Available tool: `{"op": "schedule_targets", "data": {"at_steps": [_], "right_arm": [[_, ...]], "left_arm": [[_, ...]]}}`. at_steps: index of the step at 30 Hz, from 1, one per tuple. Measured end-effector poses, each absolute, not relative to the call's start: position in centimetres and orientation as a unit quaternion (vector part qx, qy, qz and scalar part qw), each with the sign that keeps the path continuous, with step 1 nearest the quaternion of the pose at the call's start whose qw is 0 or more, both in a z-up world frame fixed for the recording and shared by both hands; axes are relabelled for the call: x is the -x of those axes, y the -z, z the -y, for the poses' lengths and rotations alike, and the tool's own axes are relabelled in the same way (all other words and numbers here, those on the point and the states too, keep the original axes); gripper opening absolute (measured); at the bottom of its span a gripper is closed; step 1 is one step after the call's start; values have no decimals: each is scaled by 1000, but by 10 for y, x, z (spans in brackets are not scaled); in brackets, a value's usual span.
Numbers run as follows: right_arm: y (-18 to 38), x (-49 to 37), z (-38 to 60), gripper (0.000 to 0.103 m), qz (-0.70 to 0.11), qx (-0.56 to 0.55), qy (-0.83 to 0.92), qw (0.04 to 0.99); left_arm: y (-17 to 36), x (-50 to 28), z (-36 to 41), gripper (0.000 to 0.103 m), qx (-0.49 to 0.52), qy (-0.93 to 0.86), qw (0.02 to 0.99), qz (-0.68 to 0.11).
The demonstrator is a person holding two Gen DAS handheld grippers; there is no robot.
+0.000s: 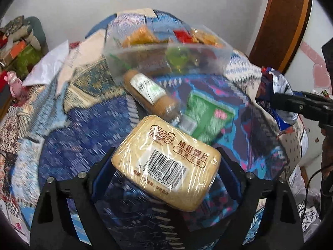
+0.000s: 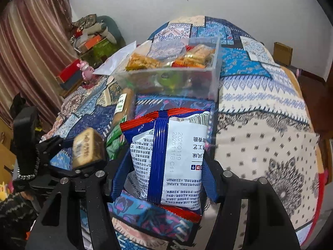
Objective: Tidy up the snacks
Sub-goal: 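Carry the bread pack and white-blue bag over the clear box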
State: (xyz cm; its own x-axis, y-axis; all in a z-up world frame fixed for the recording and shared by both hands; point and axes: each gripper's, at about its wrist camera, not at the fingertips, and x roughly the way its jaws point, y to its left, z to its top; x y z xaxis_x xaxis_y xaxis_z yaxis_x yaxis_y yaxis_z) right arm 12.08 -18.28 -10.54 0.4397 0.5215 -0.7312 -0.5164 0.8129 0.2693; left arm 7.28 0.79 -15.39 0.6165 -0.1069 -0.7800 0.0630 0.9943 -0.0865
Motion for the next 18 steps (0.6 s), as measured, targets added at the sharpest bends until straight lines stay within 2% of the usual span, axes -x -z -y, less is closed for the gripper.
{"op": "schedule_targets", "data": {"at_steps": [11,18], "right_arm": [[49,-148,172,59,-369,-1,-308,877],[25,-173,146,59,-339,2,-319,885]], "left_arm": [[77,-117,-46,91,52,23,927,-371],[53,-155,-58,91,59,4,933,-354]]}}
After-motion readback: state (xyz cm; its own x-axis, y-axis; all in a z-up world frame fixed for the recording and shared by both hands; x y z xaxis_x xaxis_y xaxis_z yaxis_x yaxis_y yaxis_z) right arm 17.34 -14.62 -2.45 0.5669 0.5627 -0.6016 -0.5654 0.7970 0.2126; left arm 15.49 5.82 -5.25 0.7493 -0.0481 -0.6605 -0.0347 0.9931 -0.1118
